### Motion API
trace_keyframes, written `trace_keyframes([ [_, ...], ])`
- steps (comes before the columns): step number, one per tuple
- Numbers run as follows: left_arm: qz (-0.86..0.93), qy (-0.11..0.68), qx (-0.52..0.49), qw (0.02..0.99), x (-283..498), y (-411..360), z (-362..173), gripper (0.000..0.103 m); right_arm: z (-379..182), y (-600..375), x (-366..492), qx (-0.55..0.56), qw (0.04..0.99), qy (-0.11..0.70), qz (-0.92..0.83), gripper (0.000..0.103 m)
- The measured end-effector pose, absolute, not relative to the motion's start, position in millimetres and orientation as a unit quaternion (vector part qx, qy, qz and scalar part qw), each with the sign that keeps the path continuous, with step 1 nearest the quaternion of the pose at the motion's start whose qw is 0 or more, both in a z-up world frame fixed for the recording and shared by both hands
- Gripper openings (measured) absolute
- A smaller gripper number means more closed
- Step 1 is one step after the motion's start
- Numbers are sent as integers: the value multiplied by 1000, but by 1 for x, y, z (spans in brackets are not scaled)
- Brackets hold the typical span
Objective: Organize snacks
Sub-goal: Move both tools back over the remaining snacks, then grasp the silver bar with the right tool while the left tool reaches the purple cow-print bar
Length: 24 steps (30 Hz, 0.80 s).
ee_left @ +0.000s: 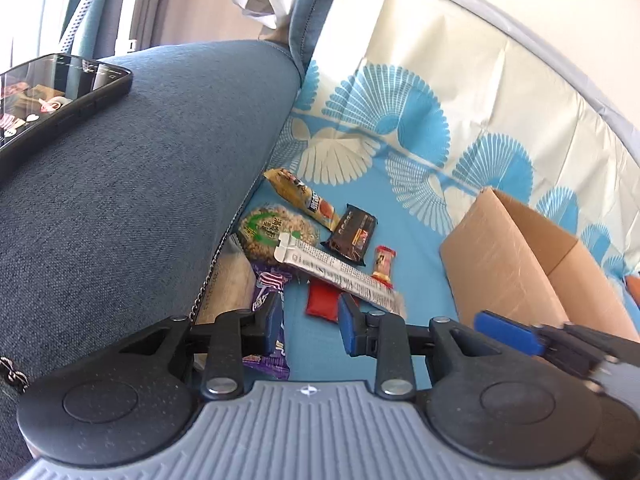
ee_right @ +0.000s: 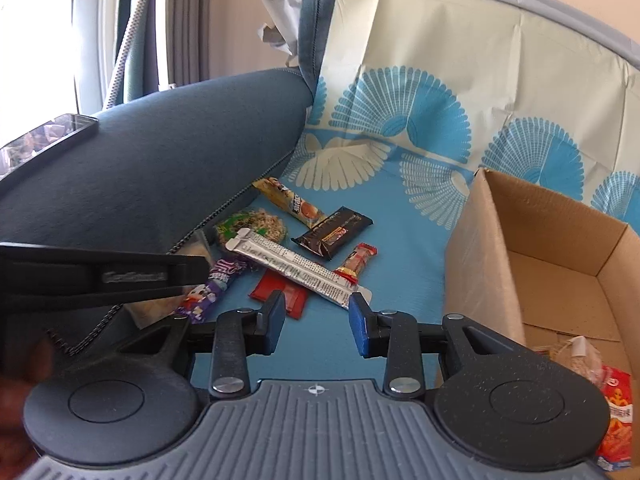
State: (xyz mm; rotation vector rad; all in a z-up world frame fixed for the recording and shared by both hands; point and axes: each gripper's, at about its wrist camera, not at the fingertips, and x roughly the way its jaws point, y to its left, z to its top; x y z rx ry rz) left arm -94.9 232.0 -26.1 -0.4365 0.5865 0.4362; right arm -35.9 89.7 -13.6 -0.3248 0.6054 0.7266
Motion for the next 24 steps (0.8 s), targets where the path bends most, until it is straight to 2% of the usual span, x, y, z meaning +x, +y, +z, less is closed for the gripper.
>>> trace_keyframes([
  [7, 217, 287, -223, 906, -93, 241, -30, 34, -43, 115, -2, -159, 880, 307, 325, 45],
  [12, 221, 281, -228, 906, -96, 245, -32, 36, -60, 137, 14, -181, 877, 290, 337, 63],
  [15, 221, 284, -222, 906, -94, 243, -33, 41, -65, 147, 25, -182, 870, 292, 353, 70],
  [20, 225, 282, -217, 907, -93, 243, -34, 41, -73, 160, 37, -191, 860, 293, 372, 71],
  [24, 222, 285, -216, 907, -92, 243, -35, 41, -82, 165, 46, -178, 851, 320, 376, 76],
])
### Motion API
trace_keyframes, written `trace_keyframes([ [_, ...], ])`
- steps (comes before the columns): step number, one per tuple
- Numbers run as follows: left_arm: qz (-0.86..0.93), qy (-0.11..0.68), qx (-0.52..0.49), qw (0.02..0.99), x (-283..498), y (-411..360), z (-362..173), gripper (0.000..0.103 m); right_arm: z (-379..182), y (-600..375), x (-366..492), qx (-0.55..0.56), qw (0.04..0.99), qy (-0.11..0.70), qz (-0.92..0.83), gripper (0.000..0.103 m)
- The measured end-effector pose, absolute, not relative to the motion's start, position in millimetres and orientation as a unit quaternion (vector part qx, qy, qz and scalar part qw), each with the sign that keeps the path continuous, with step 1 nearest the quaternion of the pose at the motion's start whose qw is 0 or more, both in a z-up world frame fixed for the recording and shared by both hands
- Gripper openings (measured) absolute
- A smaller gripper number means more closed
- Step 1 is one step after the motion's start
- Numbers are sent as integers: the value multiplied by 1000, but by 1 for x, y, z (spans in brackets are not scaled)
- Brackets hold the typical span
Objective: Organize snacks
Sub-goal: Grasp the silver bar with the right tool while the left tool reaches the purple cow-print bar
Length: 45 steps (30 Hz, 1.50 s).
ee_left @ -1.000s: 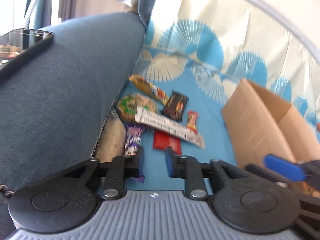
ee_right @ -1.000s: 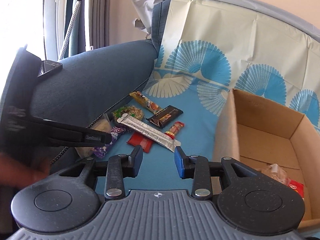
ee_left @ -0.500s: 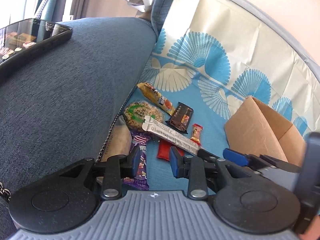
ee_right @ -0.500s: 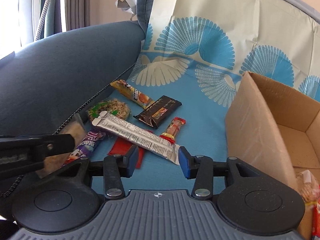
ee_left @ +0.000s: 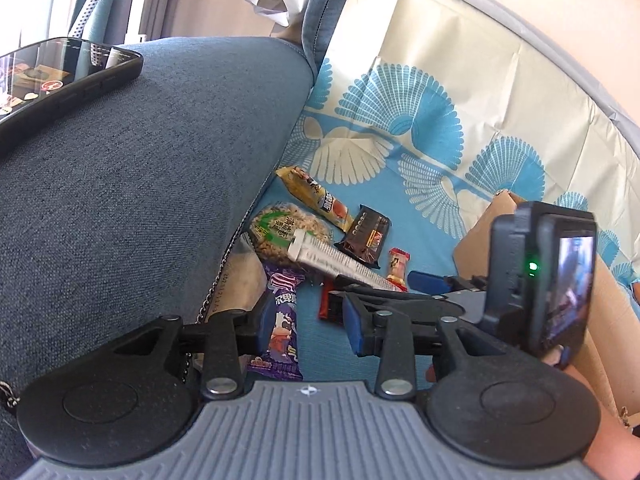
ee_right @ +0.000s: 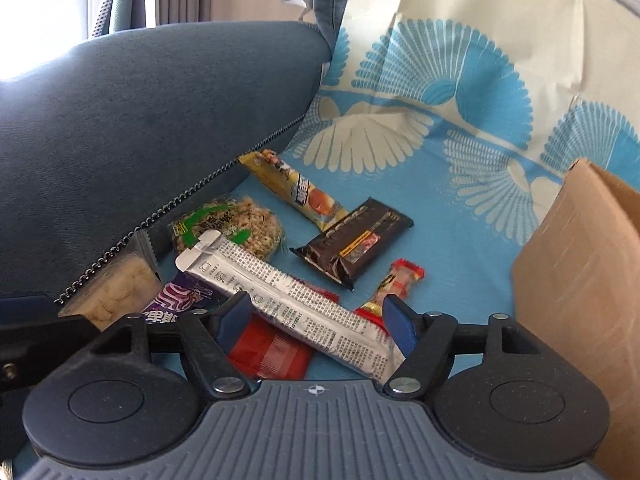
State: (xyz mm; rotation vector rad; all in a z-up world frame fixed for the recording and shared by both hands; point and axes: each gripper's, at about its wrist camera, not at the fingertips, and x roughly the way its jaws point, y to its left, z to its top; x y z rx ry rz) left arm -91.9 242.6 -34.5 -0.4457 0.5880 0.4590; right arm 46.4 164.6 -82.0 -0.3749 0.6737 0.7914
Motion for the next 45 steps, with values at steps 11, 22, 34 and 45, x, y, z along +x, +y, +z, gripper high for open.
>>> trace_keyframes([
  [11, 222, 286, -214, 907, -92, 242, -34, 42, -90, 167, 50, -176, 834, 340, 399, 68],
  [22, 220, 279, -217, 909, -95, 241, -33, 43, -66, 153, 40, -174, 840, 313, 408, 7],
  [34, 233, 312, -191, 901, -85, 237, -34, 42, -38, 93, -1, -120, 815, 419, 382, 8],
  [45, 260, 406, -161, 861, -46, 245, -61, 34, -55, 40, -38, -95, 805, 441, 386, 8],
])
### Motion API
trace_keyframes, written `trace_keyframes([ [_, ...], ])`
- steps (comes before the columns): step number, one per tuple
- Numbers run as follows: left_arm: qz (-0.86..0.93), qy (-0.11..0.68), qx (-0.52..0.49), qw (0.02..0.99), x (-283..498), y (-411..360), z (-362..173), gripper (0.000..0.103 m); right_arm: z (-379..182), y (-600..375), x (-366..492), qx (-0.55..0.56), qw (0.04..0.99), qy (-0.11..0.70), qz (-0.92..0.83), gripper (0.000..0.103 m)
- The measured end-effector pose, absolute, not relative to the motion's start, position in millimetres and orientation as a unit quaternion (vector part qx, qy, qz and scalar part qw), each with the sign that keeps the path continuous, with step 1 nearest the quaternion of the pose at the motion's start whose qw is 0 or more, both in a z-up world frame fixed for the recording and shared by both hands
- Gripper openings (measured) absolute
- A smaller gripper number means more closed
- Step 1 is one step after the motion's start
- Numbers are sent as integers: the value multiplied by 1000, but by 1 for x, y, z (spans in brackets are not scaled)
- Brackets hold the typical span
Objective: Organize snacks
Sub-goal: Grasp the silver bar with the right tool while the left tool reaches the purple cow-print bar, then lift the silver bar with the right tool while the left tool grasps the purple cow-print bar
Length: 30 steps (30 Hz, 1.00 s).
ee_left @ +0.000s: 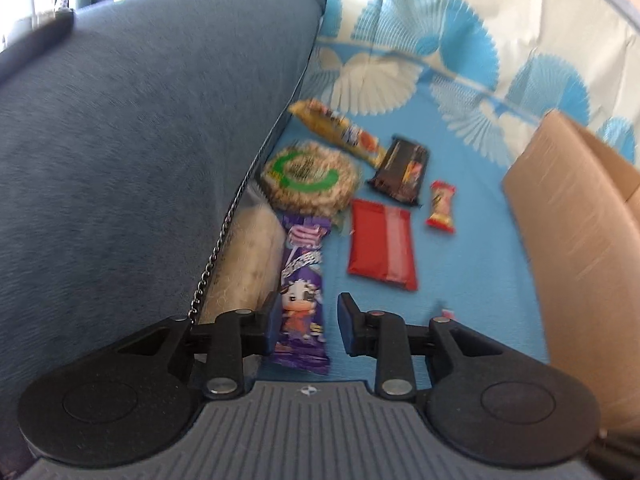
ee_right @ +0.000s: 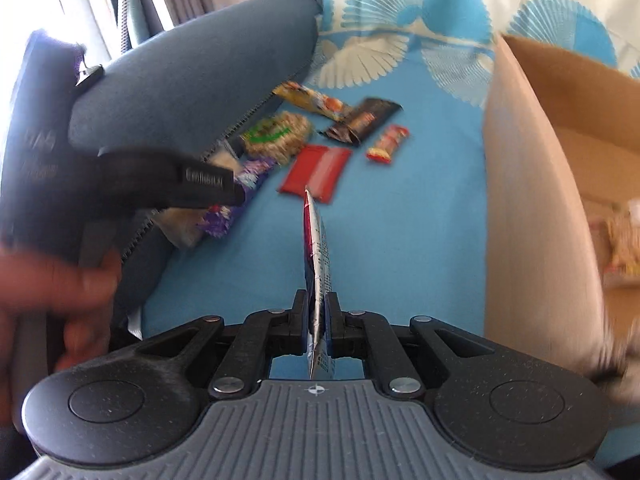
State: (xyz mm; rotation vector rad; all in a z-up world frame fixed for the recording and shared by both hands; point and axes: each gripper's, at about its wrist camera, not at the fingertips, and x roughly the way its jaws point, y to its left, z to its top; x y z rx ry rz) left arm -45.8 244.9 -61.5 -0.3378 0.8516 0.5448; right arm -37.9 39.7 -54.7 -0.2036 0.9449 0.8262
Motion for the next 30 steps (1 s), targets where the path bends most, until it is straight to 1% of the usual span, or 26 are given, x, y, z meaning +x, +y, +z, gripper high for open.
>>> trace_keyframes([
  [2, 269, 414, -155, 856, -39, 245, -66, 34, -60, 40, -35, -92, 801, 452, 383, 9],
  [4, 274, 423, -146, 852, -32, 245, -71, 34, -59, 40, -35, -88, 801, 446, 389, 11],
  [7, 272, 441, -126, 846, -22, 242, -77, 42, -62, 40, -35, -87, 799, 450, 391, 11],
  [9, 275, 440, -115, 847, -19, 239, -79, 44, -64, 40, -34, -85, 795, 456, 390, 15],
  [13, 278, 438, -106, 848, -16, 237, -82, 44, -67, 41, -29, -79, 791, 468, 387, 21],
  [15, 277, 438, -110, 848, -16, 238, -82, 44, -69, 41, -27, -71, 786, 477, 387, 29],
  [18, 273, 438, -118, 849, -17, 239, -81, 44, -69, 41, -29, -74, 786, 474, 391, 34],
  [22, 272, 439, -116, 849, -17, 237, -80, 44, -69, 42, -33, -86, 787, 467, 395, 35],
  [23, 270, 439, -117, 849, -18, 237, -80, 41, -69, 42, -33, -88, 786, 467, 395, 35],
  [24, 269, 437, -119, 850, -18, 237, -80, 37, -69, 42, -33, -89, 786, 467, 395, 35],
  [25, 269, 436, -121, 850, -19, 238, -79, 24, -69, 42, -33, -89, 786, 467, 395, 35],
  [26, 268, 435, -124, 851, -20, 238, -79, 21, -69, 41, -32, -89, 786, 467, 395, 35],
  [30, 252, 432, -137, 855, -26, 238, -75, 20, -68, 41, -32, -89, 786, 468, 394, 35],
])
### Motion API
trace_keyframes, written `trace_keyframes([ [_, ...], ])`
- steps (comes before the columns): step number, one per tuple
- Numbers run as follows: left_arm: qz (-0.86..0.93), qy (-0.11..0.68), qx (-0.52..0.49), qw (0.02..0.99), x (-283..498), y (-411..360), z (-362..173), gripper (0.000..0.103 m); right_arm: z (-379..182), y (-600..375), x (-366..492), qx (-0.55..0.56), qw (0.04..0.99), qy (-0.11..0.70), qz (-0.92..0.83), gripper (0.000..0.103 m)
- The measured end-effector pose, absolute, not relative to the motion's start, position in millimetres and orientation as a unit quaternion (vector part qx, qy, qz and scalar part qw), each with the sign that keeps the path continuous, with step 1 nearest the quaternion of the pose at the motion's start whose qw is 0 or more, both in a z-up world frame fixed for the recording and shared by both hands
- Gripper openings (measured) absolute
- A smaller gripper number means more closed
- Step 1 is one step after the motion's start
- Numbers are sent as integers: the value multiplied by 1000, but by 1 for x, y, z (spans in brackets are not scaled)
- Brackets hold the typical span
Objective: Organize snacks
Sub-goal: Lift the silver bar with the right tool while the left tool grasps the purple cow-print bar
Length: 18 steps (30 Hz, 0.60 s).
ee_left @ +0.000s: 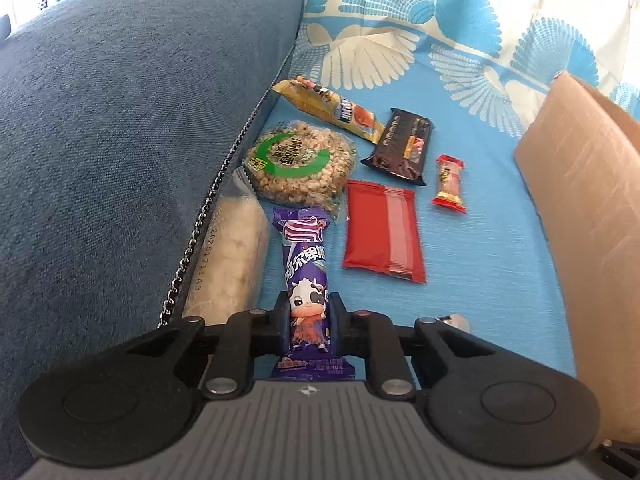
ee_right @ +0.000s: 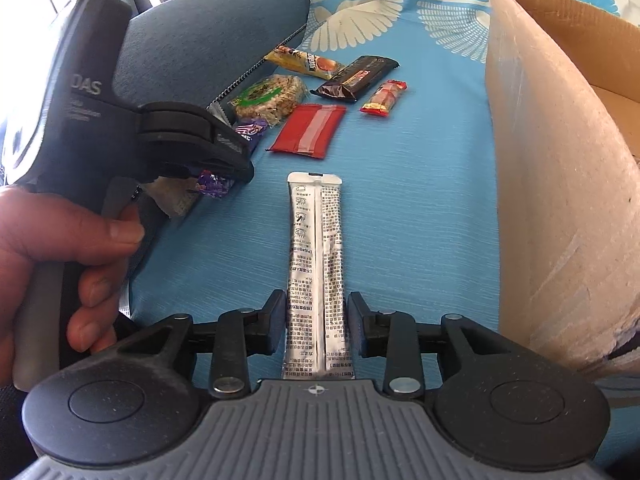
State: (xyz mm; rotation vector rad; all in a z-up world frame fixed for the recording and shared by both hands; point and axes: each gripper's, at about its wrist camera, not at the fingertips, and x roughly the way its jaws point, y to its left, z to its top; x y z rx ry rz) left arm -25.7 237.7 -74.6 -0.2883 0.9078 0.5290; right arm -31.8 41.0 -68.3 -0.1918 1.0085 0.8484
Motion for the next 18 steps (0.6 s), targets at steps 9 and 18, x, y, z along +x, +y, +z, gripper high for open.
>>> trace_keyframes([
  [9, 190, 428, -214, 857, -56, 235, -60, 19, -65, 44, -37, -119, 796, 443, 396, 33],
  [18, 180, 490, -172, 836, -51, 209, -66, 21, -68, 49, -38, -139, 797, 444, 385, 35],
])
